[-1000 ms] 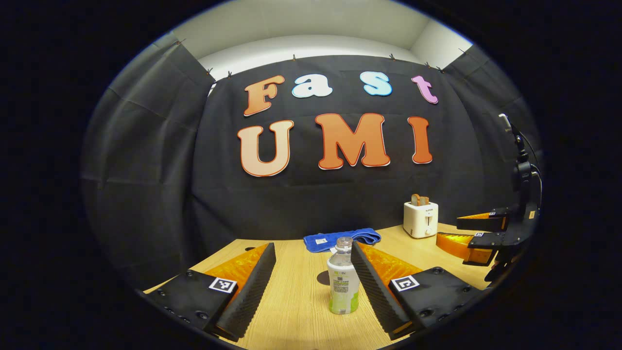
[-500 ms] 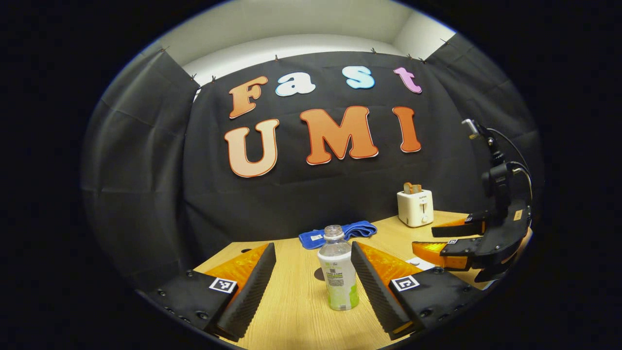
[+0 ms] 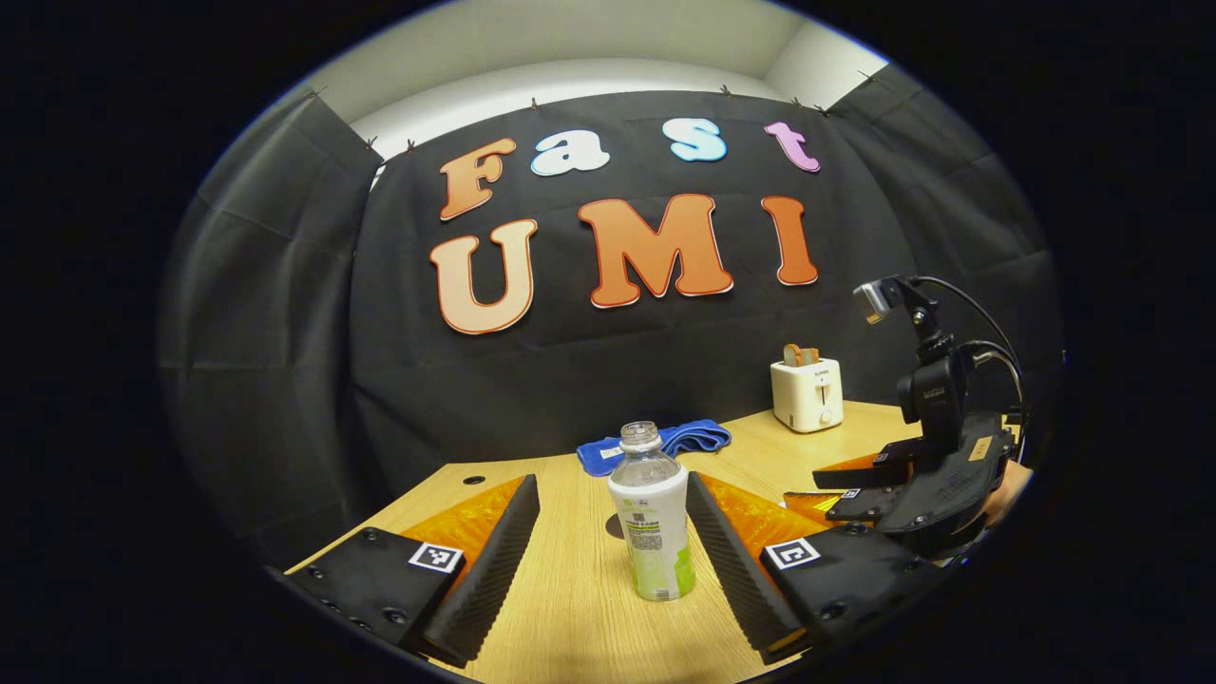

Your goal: Open the teacup lid with one hand, grasp the water bottle and pour water into the teacup with the other hand; after pouring, place the water bottle on the coaster and then close the teacup lid.

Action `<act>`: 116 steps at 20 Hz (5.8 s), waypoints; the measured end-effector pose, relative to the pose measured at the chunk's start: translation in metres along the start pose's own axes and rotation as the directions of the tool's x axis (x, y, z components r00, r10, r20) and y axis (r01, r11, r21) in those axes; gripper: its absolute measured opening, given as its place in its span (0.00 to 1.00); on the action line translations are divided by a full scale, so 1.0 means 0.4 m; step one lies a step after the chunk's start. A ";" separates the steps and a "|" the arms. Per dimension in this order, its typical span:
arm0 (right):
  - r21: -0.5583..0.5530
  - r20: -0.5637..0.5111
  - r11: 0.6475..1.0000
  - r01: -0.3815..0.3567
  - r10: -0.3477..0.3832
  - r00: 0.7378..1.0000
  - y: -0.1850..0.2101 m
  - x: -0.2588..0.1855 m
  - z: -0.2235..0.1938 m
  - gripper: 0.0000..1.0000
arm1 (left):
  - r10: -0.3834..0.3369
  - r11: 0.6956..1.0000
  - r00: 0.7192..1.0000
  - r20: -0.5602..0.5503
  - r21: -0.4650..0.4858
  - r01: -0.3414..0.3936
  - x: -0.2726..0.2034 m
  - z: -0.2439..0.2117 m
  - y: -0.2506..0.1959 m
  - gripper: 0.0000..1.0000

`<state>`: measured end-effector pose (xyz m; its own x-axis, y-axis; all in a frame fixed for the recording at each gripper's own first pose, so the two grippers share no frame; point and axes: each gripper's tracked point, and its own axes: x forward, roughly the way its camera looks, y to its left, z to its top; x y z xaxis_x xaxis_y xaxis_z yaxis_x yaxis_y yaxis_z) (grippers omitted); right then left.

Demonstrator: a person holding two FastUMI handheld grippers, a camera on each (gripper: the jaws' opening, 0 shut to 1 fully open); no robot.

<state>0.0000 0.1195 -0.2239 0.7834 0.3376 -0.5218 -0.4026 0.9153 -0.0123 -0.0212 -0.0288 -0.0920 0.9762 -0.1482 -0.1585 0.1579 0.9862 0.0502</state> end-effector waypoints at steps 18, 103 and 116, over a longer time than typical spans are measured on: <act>0.092 0.046 0.994 -0.055 0.050 0.998 0.001 -0.053 0.057 0.20 | -0.080 0.995 0.993 -0.092 -0.064 0.075 0.060 -0.116 -0.079 0.99; 0.232 0.198 0.965 0.122 -0.170 0.965 -0.387 -0.305 0.096 0.20 | -0.009 0.055 0.992 -0.125 0.991 0.126 0.199 -0.200 -0.147 0.62; 0.213 0.198 0.971 0.106 -0.150 0.969 -0.376 -0.305 0.097 0.20 | -0.011 -0.111 0.995 -0.099 0.989 0.097 0.210 -0.153 -0.133 0.60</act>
<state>-0.0166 -0.0507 -0.1254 0.9128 0.2337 -0.3349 -0.2067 0.9717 0.1145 0.0431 -0.0893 -0.1684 0.9548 -0.1508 -0.2560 0.2249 -0.1967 0.9543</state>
